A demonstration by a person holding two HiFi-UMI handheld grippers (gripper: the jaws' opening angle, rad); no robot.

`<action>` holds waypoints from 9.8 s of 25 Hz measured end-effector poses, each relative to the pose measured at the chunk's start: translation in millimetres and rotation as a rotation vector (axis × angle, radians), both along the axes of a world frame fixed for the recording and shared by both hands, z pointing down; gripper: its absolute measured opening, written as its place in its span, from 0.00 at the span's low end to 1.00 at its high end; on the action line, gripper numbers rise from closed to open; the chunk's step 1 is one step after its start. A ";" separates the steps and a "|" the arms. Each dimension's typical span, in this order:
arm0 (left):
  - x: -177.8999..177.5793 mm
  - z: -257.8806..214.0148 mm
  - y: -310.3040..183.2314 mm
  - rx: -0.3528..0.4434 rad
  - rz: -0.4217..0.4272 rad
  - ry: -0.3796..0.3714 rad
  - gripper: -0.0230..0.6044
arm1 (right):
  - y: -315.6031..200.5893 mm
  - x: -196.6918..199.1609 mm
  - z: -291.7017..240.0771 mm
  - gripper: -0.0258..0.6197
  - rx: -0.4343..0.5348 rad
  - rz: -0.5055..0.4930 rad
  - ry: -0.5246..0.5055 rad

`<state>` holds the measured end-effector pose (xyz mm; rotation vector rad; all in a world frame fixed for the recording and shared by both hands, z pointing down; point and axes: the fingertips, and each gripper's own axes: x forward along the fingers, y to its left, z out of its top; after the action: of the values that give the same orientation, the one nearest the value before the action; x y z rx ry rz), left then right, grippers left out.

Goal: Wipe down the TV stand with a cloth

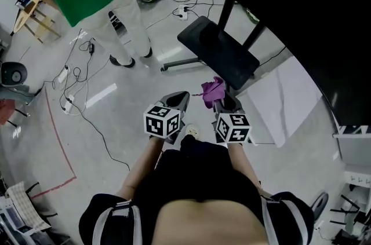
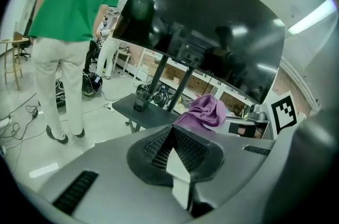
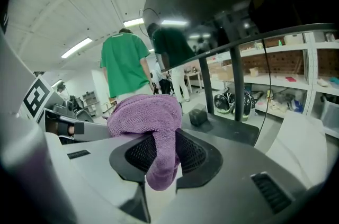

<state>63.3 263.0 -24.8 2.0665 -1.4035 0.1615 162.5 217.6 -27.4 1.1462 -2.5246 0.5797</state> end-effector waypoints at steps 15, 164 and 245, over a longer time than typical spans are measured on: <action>-14.0 2.6 -61.0 0.001 0.039 0.003 0.05 | -45.3 -20.1 10.5 0.19 -0.002 0.046 -0.012; -22.7 75.2 -492.5 0.182 0.351 0.011 0.05 | -468.9 -36.4 16.7 0.19 0.723 0.332 0.980; 66.0 77.7 -473.8 0.161 0.512 0.094 0.05 | -431.3 76.9 -26.8 0.19 0.904 0.356 1.628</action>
<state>129.3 -210.8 52.9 2.4986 -0.8302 0.1618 239.5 -213.7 -54.2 1.3632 -1.0165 -1.1477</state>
